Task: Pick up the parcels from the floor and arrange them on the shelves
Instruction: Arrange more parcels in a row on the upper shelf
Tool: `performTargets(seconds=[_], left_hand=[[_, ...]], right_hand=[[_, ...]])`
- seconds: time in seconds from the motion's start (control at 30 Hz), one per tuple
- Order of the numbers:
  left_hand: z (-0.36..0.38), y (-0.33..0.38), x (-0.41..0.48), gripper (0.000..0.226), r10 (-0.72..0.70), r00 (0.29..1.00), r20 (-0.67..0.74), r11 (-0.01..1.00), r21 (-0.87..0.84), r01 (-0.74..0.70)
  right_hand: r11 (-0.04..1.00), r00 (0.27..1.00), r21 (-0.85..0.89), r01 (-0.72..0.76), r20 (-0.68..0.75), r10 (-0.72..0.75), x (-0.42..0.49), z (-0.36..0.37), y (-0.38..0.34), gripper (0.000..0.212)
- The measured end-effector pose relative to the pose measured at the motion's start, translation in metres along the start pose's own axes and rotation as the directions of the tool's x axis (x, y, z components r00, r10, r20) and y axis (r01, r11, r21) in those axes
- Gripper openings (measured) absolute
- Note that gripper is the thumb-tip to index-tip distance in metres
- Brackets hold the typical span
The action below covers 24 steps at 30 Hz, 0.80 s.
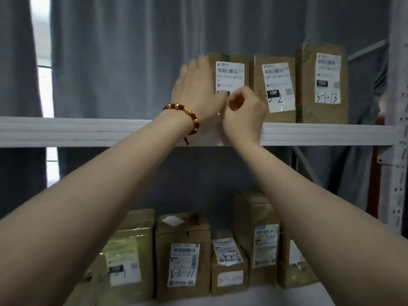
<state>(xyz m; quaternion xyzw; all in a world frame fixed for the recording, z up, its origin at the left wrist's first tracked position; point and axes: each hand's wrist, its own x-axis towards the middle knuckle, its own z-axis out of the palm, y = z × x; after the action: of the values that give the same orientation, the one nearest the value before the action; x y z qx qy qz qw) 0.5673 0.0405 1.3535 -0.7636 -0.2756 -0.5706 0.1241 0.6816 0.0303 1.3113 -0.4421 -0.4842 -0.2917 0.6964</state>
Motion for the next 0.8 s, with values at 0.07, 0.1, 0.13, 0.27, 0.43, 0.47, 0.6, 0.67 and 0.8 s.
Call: performTargets(seconds=[0.07, 0.1, 0.13, 0.27, 0.43, 0.47, 0.6, 0.67, 0.8], left_hand=[[-0.011, -0.003, -0.015, 0.052, -0.003, 1.000, 0.025, 0.998, 0.069, 0.001], [-0.016, -0.005, -0.025, 0.050, -0.010, 0.999, 0.033, 0.994, 0.108, 0.006], [-0.021, -0.007, -0.037, 0.049, -0.020, 0.999, 0.044, 0.990, 0.144, 0.013], [-0.046, -0.026, -0.099, 0.044, -0.070, 0.992, 0.101, 0.971, 0.237, 0.044], [-0.094, -0.060, -0.198, 0.041, -0.241, 0.957, 0.160, 0.913, 0.371, 0.167], [-0.104, -0.068, -0.219, 0.041, -0.290, 0.942, 0.167, 0.894, 0.399, 0.204], [-0.148, -0.094, -0.306, 0.045, -0.538, 0.828, 0.160, 0.774, 0.483, 0.409], [-0.171, -0.105, -0.350, 0.048, -0.631, 0.760, 0.158, 0.708, 0.517, 0.481], [-0.225, -0.121, -0.427, 0.050, -0.767, 0.624, 0.149, 0.585, 0.562, 0.585]], right_hand=[[0.996, 0.998, 0.056, 0.066, 0.013, -0.067, -0.025, -0.001, -0.004, 0.008], [0.993, 0.994, 0.065, 0.101, 0.026, -0.102, -0.039, 0.000, -0.007, 0.007], [0.988, 0.990, 0.077, 0.130, 0.037, -0.134, -0.054, 0.001, -0.012, 0.007], [0.962, 0.983, 0.232, 0.147, 0.077, -0.169, -0.117, 0.009, -0.034, 0.014], [0.908, 0.933, 0.415, -0.049, 0.343, -0.106, -0.208, 0.020, -0.068, 0.014], [0.902, 0.908, 0.423, -0.089, 0.406, -0.101, -0.228, 0.022, -0.077, 0.012], [0.861, 0.779, 0.448, -0.241, 0.619, -0.104, -0.316, 0.030, -0.117, 0.006], [0.844, 0.687, 0.439, -0.309, 0.717, -0.121, -0.360, 0.032, -0.137, 0.006], [0.825, 0.463, 0.363, -0.432, 0.875, -0.143, -0.437, 0.033, -0.177, 0.012]])
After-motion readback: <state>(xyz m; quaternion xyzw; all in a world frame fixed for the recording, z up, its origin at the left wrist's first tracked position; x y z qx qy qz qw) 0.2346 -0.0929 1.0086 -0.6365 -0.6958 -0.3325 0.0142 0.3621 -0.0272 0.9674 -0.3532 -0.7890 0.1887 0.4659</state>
